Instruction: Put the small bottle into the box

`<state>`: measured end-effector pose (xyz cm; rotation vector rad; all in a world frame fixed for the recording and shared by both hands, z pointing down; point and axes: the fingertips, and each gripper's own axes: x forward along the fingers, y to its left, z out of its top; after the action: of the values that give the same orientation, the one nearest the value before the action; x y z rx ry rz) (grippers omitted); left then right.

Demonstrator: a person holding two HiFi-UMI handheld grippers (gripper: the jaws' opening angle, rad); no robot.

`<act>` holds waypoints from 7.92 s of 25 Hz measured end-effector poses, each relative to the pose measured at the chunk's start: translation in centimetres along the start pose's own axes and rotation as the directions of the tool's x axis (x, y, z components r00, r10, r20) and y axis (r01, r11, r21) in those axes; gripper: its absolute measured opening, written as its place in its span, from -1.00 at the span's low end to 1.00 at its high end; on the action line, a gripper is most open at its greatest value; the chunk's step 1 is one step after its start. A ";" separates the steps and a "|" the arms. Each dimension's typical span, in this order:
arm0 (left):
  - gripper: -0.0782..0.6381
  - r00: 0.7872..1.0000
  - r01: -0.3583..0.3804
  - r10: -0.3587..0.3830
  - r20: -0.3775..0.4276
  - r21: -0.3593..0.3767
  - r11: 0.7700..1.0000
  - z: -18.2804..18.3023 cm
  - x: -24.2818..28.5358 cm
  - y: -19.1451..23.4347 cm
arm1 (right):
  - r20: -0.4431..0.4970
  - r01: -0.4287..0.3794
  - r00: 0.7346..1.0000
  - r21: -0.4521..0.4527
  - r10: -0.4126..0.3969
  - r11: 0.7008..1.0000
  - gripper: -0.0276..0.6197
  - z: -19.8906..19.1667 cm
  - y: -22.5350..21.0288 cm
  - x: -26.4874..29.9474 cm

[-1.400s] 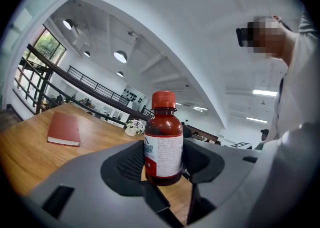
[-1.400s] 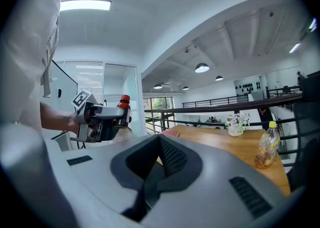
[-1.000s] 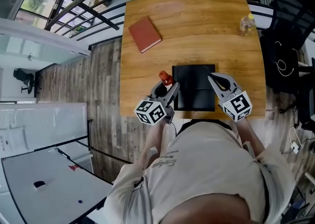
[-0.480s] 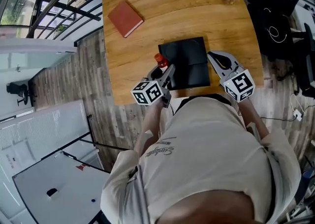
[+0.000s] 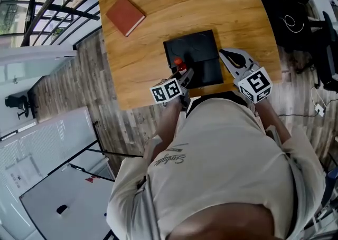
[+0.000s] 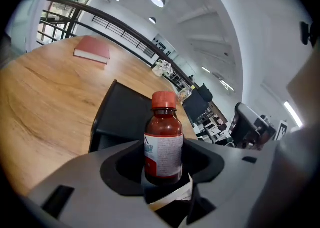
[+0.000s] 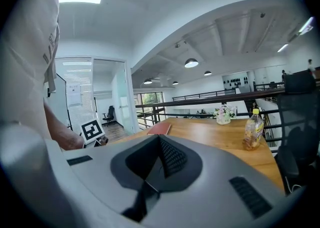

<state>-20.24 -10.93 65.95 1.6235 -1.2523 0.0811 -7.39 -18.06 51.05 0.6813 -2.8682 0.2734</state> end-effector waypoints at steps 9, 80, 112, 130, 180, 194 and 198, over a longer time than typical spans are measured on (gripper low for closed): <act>-0.15 0.994 -0.049 0.044 -0.097 -0.050 0.998 -3.2 1.2 1.2 | 0.004 0.017 1.000 0.010 -0.017 1.000 -0.93 -0.4 -0.3 -0.9; -0.14 0.710 -0.392 0.424 -0.562 0.186 0.901 -9.9 4.6 7.0 | 0.034 0.085 0.995 0.119 -0.089 0.989 -0.93 -5.5 -6.4 -3.8; -0.10 0.958 -0.153 0.167 -0.233 0.075 0.985 -2.4 1.0 -0.1 | 0.015 0.030 0.999 -0.020 -0.029 0.999 -0.93 -0.8 -0.3 -2.1; -0.67 0.985 -0.060 -0.020 0.173 0.446 0.893 10.1 -5.2 -12.5 | 0.116 -0.047 0.992 -0.093 0.058 0.995 -0.93 7.1 1.3 0.4; -0.67 0.798 -0.348 -0.054 0.600 0.532 0.771 19.2 -16.4 -15.3 | 0.261 -0.068 0.954 -0.284 0.145 0.956 -0.93 17.0 3.9 1.6; -0.67 0.801 -0.306 -0.099 0.590 0.547 0.779 19.2 -16.9 -15.7 | 0.222 -0.113 0.957 -0.305 0.186 0.945 -0.93 16.6 5.3 1.9; -0.67 0.812 -0.283 -0.109 0.574 0.550 0.786 19.0 -16.2 -15.6 | 0.208 -0.113 0.962 -0.282 0.175 0.953 -0.93 16.2 4.8 2.1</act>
<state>-25.47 -15.35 37.31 2.2617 -1.9264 0.0579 -13.53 -18.28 35.18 0.4790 -3.0974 -0.1877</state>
